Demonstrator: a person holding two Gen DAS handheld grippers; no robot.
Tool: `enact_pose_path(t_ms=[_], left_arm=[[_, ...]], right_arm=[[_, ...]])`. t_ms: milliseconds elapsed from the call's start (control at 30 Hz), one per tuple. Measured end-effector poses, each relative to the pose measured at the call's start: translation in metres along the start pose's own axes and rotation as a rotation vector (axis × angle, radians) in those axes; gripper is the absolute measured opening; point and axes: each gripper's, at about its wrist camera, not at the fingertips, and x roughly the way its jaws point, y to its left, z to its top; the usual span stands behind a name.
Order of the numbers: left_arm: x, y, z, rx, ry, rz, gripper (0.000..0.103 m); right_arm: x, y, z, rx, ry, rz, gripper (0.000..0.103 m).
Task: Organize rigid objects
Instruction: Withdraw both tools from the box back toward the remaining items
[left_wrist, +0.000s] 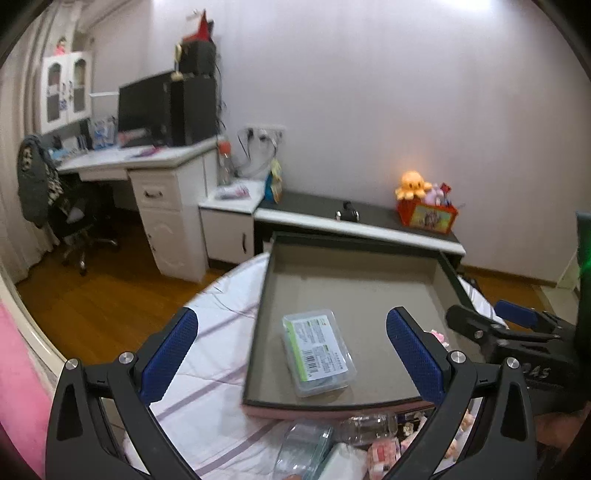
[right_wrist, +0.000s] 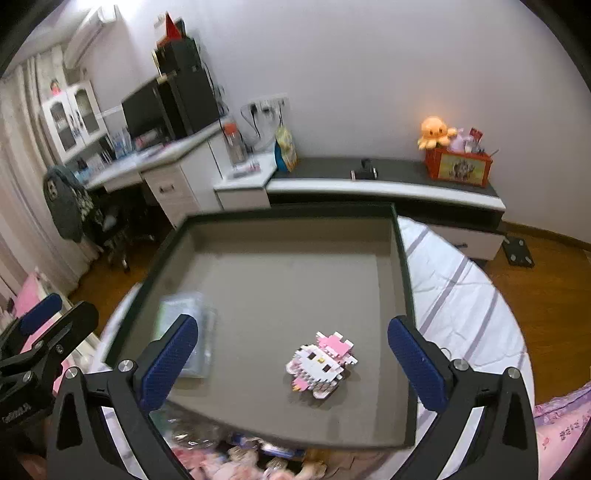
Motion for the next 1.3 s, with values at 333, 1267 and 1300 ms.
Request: enact_pose_path(t_ms=[333, 1267, 1300], left_arm=[[-0.07, 0.017, -0.017, -0.043, -0.075, 0.022, 0.103], [-0.154, -0.001, -0.084, -0.032, -0.103, 0.073, 0.103], [-0.153, 0.0, -0.086, -0.032, -0.1, 0.074, 0.103]], right_arm=[[-0.087, 0.021, -0.011, -0.03, -0.143, 0.014, 0.103], [-0.184, 0.013, -0.096, 0.003, -0.225, -0.064, 0.103], [-0.184, 0.014, -0.098, -0.001, -0.222, -0.066, 0.103]])
